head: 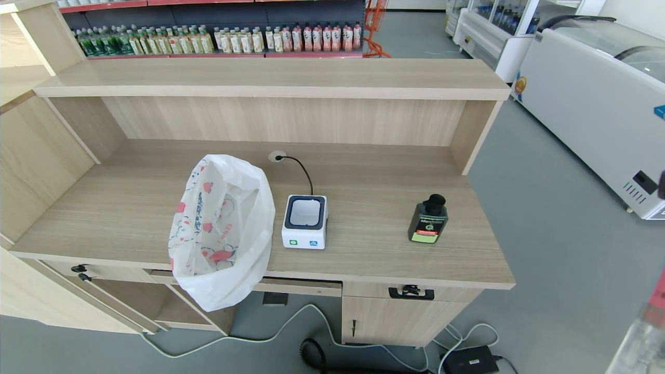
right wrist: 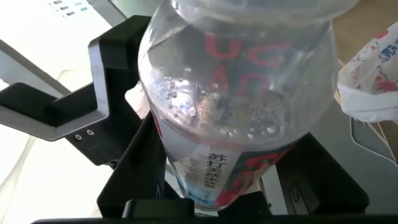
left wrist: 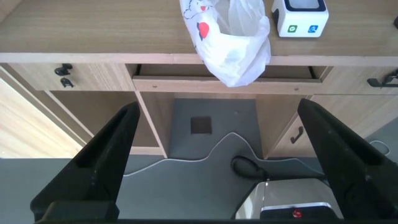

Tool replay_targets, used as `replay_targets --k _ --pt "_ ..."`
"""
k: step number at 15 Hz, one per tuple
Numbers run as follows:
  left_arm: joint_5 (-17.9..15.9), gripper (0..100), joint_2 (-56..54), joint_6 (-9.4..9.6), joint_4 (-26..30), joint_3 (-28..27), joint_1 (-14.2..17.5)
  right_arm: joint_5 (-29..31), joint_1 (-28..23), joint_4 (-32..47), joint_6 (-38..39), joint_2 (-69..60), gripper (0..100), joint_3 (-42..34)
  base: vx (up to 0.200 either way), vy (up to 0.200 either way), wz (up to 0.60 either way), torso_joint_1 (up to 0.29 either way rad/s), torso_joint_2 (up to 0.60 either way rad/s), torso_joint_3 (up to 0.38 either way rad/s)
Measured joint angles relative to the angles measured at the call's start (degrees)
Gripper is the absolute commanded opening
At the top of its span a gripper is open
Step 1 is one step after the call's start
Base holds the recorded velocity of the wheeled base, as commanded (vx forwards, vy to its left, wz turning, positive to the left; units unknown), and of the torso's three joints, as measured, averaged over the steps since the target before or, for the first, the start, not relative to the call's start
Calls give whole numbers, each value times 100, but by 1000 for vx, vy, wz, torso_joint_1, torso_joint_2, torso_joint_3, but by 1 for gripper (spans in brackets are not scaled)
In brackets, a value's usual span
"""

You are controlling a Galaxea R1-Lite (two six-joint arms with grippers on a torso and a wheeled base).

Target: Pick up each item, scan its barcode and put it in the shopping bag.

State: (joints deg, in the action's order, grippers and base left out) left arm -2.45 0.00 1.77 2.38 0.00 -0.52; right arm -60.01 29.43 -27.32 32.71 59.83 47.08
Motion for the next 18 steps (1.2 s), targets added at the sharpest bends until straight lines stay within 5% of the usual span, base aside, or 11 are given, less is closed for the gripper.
replay_targets --k 18 --pt "0 100 0 0 -2 0 0 7 -79 6 -37 -134 0 -20 0 0 0 0 0 0"
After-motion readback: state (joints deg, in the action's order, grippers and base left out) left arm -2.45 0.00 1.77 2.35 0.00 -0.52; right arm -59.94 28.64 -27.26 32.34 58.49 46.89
